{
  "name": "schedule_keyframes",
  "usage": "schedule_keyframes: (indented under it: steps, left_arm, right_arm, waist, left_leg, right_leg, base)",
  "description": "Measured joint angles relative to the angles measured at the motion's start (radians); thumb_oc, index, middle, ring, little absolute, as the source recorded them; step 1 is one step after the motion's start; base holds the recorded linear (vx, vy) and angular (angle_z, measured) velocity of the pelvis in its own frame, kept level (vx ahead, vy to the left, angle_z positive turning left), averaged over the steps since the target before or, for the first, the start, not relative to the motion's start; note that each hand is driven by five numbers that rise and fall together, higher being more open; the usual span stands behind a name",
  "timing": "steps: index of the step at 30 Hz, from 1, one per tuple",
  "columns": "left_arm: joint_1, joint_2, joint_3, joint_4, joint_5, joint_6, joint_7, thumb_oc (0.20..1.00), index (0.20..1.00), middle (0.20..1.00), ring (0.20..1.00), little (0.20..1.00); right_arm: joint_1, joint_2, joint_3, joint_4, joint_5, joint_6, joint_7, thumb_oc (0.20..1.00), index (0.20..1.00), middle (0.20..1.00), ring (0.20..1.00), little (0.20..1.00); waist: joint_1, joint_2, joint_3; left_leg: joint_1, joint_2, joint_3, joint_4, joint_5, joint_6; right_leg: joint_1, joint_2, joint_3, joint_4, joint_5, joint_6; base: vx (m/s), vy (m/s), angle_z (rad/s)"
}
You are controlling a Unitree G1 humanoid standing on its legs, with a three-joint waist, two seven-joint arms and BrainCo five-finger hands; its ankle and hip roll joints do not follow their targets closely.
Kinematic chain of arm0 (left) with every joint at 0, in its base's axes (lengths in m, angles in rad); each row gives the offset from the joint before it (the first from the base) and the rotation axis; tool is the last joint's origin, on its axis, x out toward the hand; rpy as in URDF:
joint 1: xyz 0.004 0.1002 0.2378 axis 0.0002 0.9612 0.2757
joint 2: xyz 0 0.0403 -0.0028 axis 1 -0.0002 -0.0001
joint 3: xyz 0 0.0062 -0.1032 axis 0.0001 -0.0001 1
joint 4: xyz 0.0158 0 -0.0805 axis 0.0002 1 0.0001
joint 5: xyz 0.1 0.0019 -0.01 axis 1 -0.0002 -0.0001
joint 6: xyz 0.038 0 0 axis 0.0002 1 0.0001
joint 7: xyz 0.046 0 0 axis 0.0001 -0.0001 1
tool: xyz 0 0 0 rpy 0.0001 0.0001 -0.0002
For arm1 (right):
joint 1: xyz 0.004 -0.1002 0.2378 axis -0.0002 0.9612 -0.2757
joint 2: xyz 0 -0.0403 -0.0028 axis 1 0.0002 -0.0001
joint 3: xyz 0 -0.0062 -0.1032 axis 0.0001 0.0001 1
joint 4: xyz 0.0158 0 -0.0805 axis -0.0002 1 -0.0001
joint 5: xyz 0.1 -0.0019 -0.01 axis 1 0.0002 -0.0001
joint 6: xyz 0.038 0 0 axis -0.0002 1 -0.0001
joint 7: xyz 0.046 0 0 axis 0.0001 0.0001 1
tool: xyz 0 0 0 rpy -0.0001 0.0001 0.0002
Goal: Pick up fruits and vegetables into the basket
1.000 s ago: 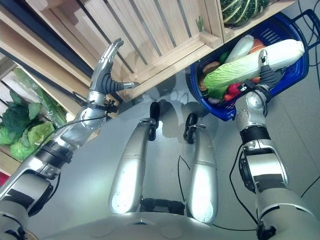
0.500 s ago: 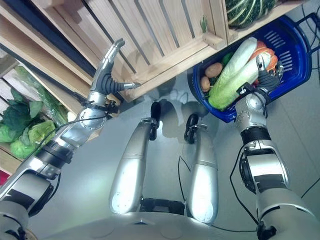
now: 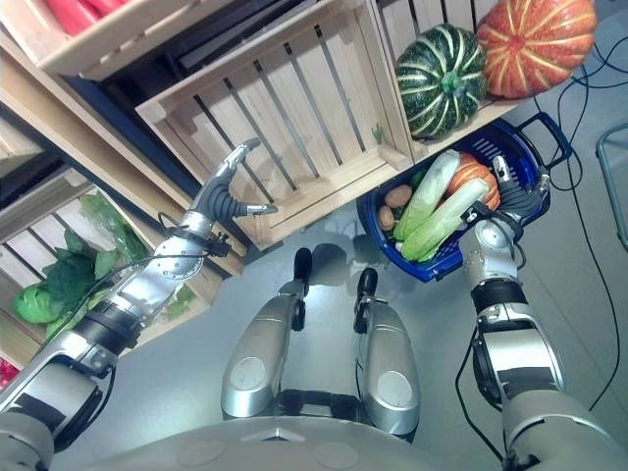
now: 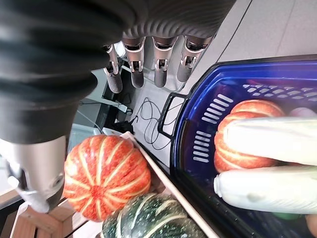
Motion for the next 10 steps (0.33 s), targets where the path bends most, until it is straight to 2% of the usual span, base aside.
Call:
schedule_keyframes:
  steps: [2, 5, 10]
  left_arm:
    - [0.041, -0.01, 0.008, 0.038, -0.002, 0.004, -0.027, 1.0, 1.0, 1.0, 1.0, 1.0]
    - [0.163, -0.052, 0.011, 0.11, -0.002, 0.039, -0.063, 1.0, 1.0, 1.0, 1.0, 1.0]
    - [0.289, -0.15, 0.035, 0.257, -0.003, 0.064, -0.12, 1.0, 1.0, 1.0, 1.0, 1.0]
  right_arm:
    - [0.069, 0.037, -0.028, -0.043, 0.003, -0.008, 0.043, 1.0, 1.0, 1.0, 1.0, 1.0]
    - [0.238, 0.118, -0.033, -0.092, 0.026, -0.022, 0.127, 1.0, 1.0, 1.0, 1.0, 1.0]
    - [0.413, 0.209, 0.03, -0.106, 0.039, -0.012, 0.238, 1.0, 1.0, 1.0, 1.0, 1.0]
  waist:
    - [-0.002, -0.002, -0.003]
    - [-0.014, -0.009, -0.148]
    - [-0.051, -0.023, -0.276]
  left_leg:
    - [0.08, -0.001, 0.0, -0.053, 0.002, 0.002]
    - [0.105, -0.003, 0.002, -0.121, 0.003, 0.006]
    - [0.206, -0.011, 0.018, -0.186, -0.001, 0.01]
  right_leg:
    - [0.082, 0.004, 0.002, -0.063, 0.011, 0.009]
    - [0.116, 0.009, 0.004, -0.156, 0.028, 0.021]
    - [0.244, 0.01, 0.01, -0.293, 0.061, 0.034]
  base:
    - [0.13, 0.098, -0.06]
    - [0.09, 0.107, -0.03]
    - [0.04, 0.102, -0.08]
